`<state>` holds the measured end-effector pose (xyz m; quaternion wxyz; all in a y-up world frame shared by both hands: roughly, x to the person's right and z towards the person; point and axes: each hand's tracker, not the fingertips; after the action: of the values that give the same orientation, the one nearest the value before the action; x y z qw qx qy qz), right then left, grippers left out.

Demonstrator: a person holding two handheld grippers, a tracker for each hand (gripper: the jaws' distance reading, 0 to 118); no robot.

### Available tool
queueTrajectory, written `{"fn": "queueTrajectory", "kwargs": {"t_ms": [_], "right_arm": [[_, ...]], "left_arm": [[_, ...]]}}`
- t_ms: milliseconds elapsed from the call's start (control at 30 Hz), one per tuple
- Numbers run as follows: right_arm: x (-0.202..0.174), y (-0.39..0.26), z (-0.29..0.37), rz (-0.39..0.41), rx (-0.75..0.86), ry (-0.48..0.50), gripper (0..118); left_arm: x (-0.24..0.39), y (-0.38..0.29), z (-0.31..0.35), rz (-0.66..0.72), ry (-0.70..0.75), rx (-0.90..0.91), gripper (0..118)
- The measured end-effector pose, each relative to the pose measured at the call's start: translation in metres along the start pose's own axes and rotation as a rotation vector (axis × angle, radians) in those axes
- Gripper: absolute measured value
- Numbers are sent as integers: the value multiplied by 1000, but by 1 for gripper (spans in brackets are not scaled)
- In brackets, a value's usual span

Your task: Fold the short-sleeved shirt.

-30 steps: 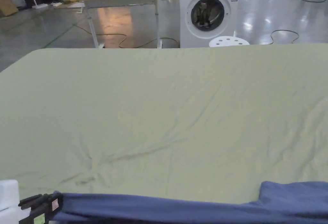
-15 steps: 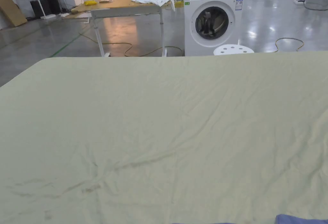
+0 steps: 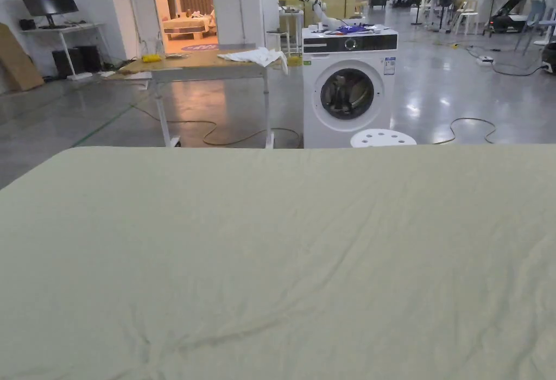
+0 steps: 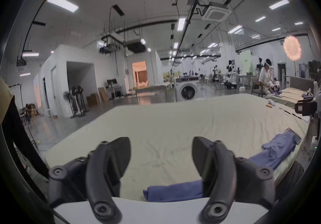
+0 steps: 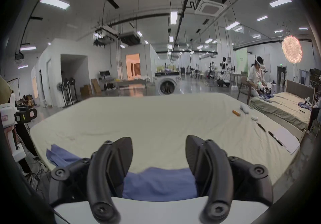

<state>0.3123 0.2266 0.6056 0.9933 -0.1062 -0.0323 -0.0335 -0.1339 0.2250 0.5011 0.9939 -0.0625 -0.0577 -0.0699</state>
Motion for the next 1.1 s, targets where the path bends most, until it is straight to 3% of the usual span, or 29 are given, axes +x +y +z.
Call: {"fn": "queueTrajectory", "kwargs": {"t_ms": [67,133,200,500,667,700,733,833,867,1100], "right_arm": [[-7,4,1,0,3,13,32],[-12,3,1,0,-4,27,5],[-15,1,0,-8,-19,46,2],[-14,-11,-4,-17,-63,65,0],[-9,-13,0,-27,-56,56,0],[-7,-15,1,-29,-58,55,0],[-9,-14,2,-31,-64,56,0],[-4,-21,3,-57,-91,57,0],[-4,-23,4,-68,-100,57,0],[-2,-32,6,-100,-136,65,0]], "left_arm": [[9,6,5,10,-21,13,30],[16,10,8,14,-65,18,16],[21,11,12,26,-95,33,0],[27,13,10,51,-172,17,0],[-6,5,-5,241,-196,-61,0],[-18,-2,-11,284,-203,-114,2],[-30,-11,-16,322,-217,-157,17],[-70,-49,-35,463,-207,-304,91],[-82,-65,-42,517,-207,-358,96],[-115,-146,-76,910,-329,-503,95]]}}
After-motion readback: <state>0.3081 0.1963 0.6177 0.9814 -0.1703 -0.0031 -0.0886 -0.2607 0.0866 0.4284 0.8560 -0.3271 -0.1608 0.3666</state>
